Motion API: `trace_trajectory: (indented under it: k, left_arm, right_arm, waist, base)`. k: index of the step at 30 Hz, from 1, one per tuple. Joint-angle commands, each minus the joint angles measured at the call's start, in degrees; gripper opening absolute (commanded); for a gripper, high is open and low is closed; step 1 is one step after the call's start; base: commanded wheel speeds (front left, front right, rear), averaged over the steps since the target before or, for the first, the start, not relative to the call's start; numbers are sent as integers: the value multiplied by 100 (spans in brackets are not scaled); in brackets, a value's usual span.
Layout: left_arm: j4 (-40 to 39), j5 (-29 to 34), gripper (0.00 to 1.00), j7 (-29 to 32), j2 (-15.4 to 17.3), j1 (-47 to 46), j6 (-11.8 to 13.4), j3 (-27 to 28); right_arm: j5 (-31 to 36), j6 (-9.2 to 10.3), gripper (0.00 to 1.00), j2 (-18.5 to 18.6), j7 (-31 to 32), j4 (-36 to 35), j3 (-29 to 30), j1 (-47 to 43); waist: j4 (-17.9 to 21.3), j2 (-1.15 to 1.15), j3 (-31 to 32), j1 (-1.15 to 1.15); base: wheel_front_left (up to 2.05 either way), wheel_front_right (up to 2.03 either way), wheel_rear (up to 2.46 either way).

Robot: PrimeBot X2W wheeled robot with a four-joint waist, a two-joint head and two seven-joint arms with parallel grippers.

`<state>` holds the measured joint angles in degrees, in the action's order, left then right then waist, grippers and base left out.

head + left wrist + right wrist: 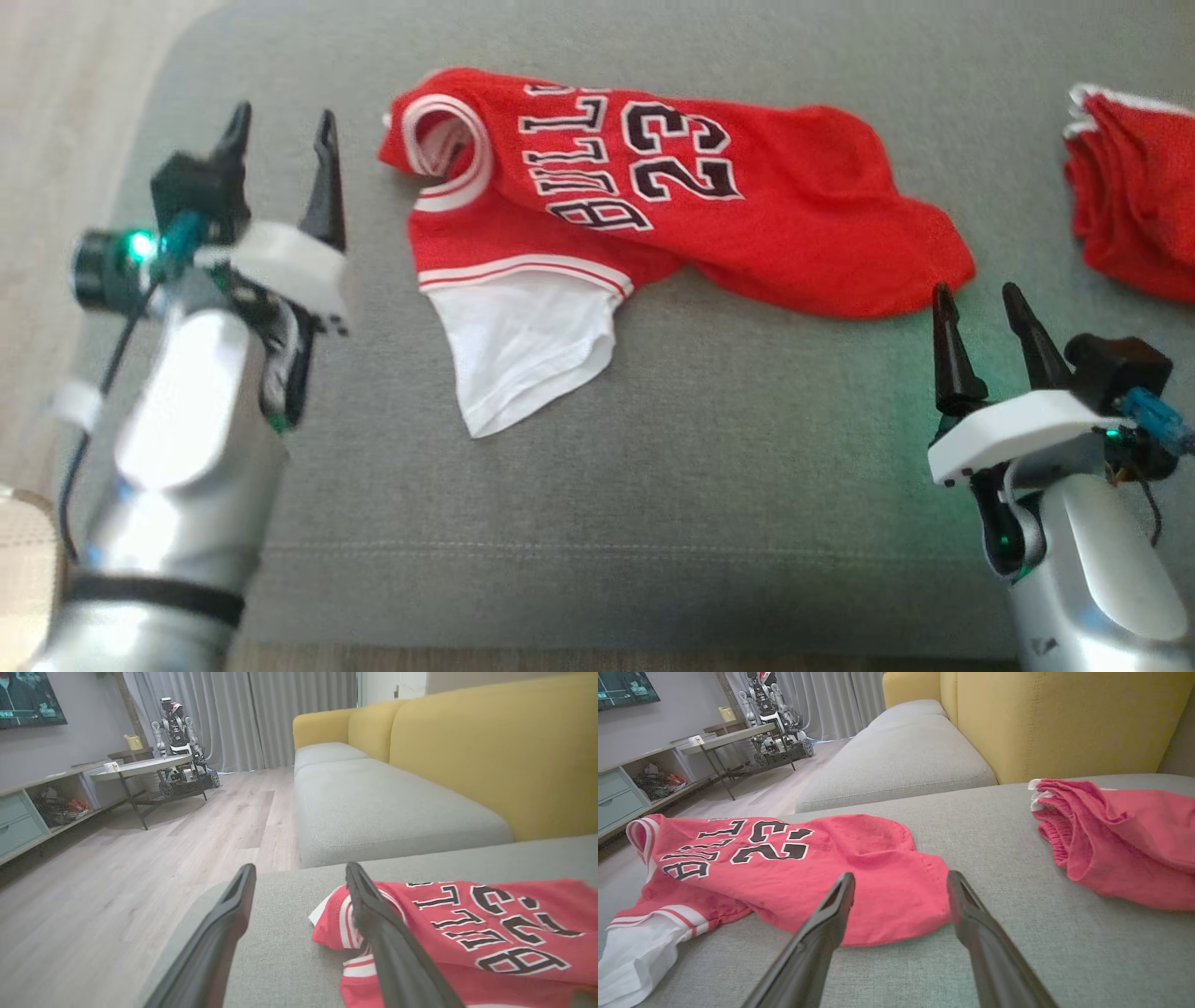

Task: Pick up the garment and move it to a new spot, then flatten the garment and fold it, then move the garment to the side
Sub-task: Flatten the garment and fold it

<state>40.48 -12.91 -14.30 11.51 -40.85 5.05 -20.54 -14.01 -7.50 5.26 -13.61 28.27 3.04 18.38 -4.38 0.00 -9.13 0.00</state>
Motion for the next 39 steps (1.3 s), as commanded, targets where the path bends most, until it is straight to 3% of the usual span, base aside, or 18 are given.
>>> trace_trajectory:
  k: [1, 11, 17, 22, 31, 39]
  left_arm:
    - [-421, -117, 100, -69, 106, 42, 29, 300]
    - [-2297, -366, 100, -70, -528, 1766, 44, 830]
    - [-2977, -399, 100, -70, -835, 2687, -15, 1042]
    - [-3170, -662, 100, -70, -860, 3034, 41, 805]
    - [-2854, -928, 100, -70, -862, 3015, 84, 433]
    - [-1303, -1517, 100, -70, -862, 2576, 129, -36]
  right_arm:
    - [55, 1, 100, 6, 4, -243, -101, 48]
    - [52, 1, 100, -43, 54, -482, -109, -223]
    - [-4, 1, 100, -57, 95, -582, -188, -363]
    - [-33, 1, 100, -35, 128, -649, -238, -405]
    - [-51, 1, 100, 13, 184, -781, -275, -358]
    - [-99, 1, 100, 43, 168, -786, -310, -295]
  waist:
    - [-140, 0, 143, 0]
    - [-260, 0, 305, 0]
    - [-185, 0, 404, 0]
    - [-123, 0, 394, 0]
    - [-13, 0, 235, 0]
    - [204, 0, 17, 0]
  base:
    - [0, 0, 0]
    - [0, 0, 0]
    - [0, 0, 0]
    - [0, 0, 0]
    - [0, 0, 0]
    - [0, 0, 0]
